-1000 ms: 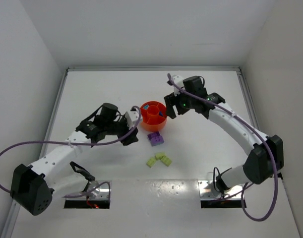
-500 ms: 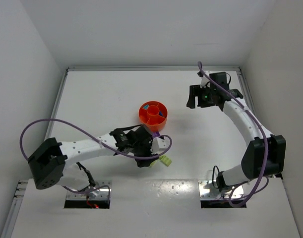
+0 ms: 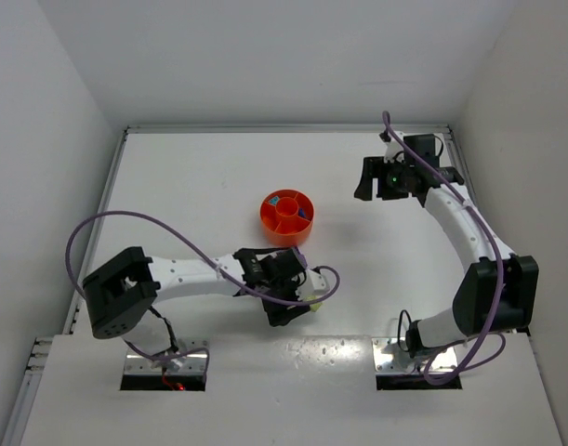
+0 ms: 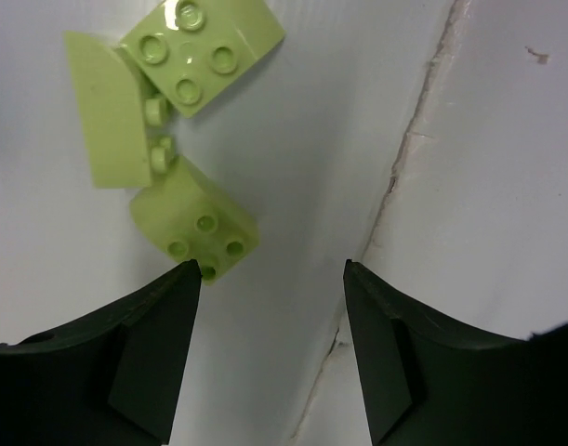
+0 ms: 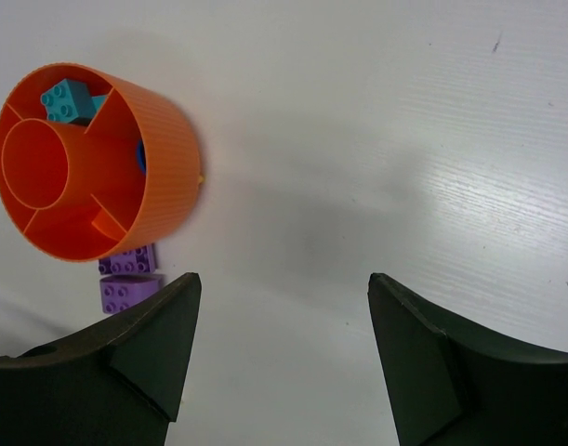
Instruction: Sort the legos into containers by color
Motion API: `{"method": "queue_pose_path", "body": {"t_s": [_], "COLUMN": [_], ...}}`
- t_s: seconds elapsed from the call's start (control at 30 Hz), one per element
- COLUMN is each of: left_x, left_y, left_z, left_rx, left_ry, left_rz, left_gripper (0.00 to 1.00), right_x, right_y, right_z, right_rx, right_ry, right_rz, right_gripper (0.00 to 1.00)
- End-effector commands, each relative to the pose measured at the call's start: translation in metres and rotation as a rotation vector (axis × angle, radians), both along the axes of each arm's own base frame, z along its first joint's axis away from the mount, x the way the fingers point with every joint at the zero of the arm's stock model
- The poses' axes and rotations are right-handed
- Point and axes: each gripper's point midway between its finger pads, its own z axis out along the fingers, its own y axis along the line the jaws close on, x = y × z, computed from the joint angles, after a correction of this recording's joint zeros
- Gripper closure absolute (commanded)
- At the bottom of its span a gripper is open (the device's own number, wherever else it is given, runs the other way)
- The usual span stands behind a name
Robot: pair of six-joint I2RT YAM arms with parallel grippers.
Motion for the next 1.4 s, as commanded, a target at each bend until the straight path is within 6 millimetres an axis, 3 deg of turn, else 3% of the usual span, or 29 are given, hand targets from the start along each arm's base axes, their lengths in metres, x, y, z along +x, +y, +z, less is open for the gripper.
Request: {"method": "queue_pose_path", "body": {"t_s": [0.0, 0.2, 0.4, 0.5, 0.73, 0.9, 1.37], "left_x": [-0.003, 0.022, 0.039, 0.045, 0.038, 0.028, 0.028], "left_y": [-0.020, -0.015, -0.010, -0.012, -0.013, -0.026, -0.038], "left_z": [0.004, -0.012, -0.011, 0.001, -0.004, -0.008, -0.019], "left_rx": [-0.022, 0.075, 0.102, 0.072, 0.053, 0.047, 0.054], "left_ry": [-0.020, -0.108, -0.190, -0.231, -0.197, -0.155, -0.125], "left_rz": [-0.013, 0.078, 0.140, 0.159, 0.140, 0.108, 0.114], "left_gripper": [0.31, 0.31, 0.35, 0.36, 0.36, 0.36, 0.37], "right_x": [0.005, 0.002, 0.003, 0.003, 0.005, 0.005, 0.004], "right_y": [0.001, -0.001, 0.003, 0.004, 0.006, 0.006, 0.003], "right_z": [0.014, 0.015, 0.013, 0.011, 0.009, 0.011, 0.008], "right_rx": [0.037, 0.051, 0.066, 0.072, 0.085, 0.085, 0.084], "right_ry": [-0.039, -0.044, -0.041, -0.031, -0.027, -0.027, -0.018], "right_rz": [-0.001, -0.008, 0.006, 0.013, 0.013, 0.013, 0.003], "right_gripper": [0.26, 0.26, 0.26, 0.26, 0.26, 0.26, 0.26]}}
